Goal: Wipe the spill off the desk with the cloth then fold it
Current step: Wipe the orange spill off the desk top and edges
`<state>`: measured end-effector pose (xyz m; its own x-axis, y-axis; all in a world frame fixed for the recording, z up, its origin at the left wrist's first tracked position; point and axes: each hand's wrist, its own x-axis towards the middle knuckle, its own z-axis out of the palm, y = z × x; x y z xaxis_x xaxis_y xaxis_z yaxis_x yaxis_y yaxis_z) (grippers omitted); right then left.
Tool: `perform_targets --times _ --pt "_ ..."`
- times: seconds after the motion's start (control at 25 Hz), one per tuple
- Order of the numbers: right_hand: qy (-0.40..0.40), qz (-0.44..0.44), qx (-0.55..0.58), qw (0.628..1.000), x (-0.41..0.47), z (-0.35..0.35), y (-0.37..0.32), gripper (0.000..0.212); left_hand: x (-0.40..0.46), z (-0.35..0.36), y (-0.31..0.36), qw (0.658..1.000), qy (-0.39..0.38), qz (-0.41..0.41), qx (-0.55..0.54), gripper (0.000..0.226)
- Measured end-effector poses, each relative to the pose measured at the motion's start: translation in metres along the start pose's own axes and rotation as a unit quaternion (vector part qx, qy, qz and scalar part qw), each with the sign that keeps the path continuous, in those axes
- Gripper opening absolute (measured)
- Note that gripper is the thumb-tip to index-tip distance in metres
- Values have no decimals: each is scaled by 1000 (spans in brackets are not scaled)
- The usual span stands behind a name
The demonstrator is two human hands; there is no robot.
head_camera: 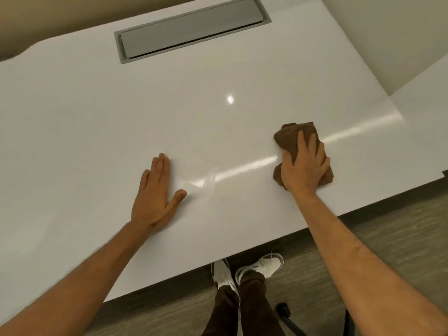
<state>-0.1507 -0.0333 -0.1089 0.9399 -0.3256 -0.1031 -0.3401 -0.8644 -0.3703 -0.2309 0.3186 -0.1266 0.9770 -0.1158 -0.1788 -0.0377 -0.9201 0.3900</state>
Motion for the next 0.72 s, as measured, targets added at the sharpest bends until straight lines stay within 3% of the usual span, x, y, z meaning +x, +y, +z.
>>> perform_targets --times 0.2,0.44,0.72 --pt "-39 -110 -49 992 13 31 -60 72 3 4 -2 999 -2 8 32 94" --pt "-64 -251 -83 962 1 64 -133 64 3 4 -1 999 4 6 32 99" --pt "-194 -454 3 870 -46 70 -153 58 1 3 -2 998 42 7 -45 100"
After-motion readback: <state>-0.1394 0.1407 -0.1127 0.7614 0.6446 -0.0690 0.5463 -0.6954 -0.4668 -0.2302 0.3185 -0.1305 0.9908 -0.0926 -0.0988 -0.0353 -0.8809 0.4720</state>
